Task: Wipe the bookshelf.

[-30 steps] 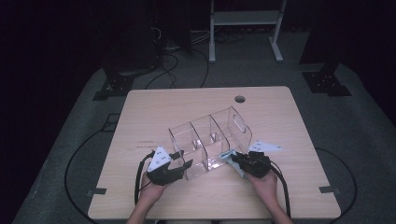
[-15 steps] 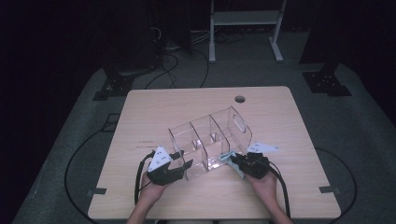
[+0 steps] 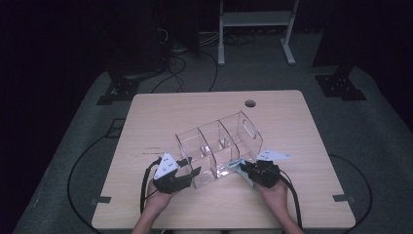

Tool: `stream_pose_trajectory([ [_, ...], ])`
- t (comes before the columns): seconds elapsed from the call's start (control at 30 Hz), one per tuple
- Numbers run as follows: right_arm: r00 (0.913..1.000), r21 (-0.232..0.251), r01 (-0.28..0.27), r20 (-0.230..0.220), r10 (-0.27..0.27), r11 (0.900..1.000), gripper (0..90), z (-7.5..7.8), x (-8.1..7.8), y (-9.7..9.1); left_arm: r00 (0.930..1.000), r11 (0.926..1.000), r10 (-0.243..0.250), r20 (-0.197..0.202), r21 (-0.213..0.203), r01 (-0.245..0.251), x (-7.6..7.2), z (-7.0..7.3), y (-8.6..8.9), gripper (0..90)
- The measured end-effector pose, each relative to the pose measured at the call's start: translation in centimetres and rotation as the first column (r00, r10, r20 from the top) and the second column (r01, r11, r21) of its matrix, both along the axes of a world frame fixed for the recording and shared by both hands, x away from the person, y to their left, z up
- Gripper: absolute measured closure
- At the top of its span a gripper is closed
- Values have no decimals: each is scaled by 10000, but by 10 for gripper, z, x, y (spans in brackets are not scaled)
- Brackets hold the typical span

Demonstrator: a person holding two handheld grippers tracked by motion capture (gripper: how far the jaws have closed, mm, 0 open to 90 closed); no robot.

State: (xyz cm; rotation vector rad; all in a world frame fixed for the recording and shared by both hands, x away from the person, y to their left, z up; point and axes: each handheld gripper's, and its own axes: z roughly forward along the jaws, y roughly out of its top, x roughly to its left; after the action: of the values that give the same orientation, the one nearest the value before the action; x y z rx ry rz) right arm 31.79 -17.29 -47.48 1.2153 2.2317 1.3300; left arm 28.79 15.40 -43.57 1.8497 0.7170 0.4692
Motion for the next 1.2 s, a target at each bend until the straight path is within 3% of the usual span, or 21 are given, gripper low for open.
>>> stream_pose_trajectory([
  [0.17, 9991, 134, 25, 430, -31, 9999, 797, 16, -3, -1, 10000, 10000, 8, -3, -29, -8, 0, 0, 0, 489],
  [0.23, 9989, 132, -6, 474, -1, 9999, 797, 15, -3, -1, 10000, 10000, 17, -12, -23, -17, 0, 0, 0, 490],
  [0.3, 9996, 234, -37, 289, 30, 9997, 797, 10, 0, -2, 10000, 10000, 21, -10, -15, -21, 0, 0, 0, 489],
  [0.47, 9991, -181, -82, -428, 75, 9998, 797, -10, 4, 0, 10000, 10000, 38, -17, -7, -38, 0, 0, 0, 490],
  [0.7, 10000, -24, -89, 4, 89, 10000, 797, 4, 2, -1, 10000, 10000, 48, 5, -2, -48, -1, 0, -1, 489],
  [0.87, 9997, 83, -92, -234, 94, 9999, 797, -1, 1, -1, 10000, 10000, 73, -8, -42, -73, -1, 1, -1, 489],
  [1.03, 9972, 226, -352, 672, 336, 9991, 797, 23, -11, 7, 10000, 10000, 71, 15, -64, -70, -1, 0, -2, 489],
  [1.2, 9923, 371, -894, 898, 858, 9953, 797, 38, -17, 22, 10000, 10000, 73, -2, -63, -73, -1, 0, -2, 489],
])
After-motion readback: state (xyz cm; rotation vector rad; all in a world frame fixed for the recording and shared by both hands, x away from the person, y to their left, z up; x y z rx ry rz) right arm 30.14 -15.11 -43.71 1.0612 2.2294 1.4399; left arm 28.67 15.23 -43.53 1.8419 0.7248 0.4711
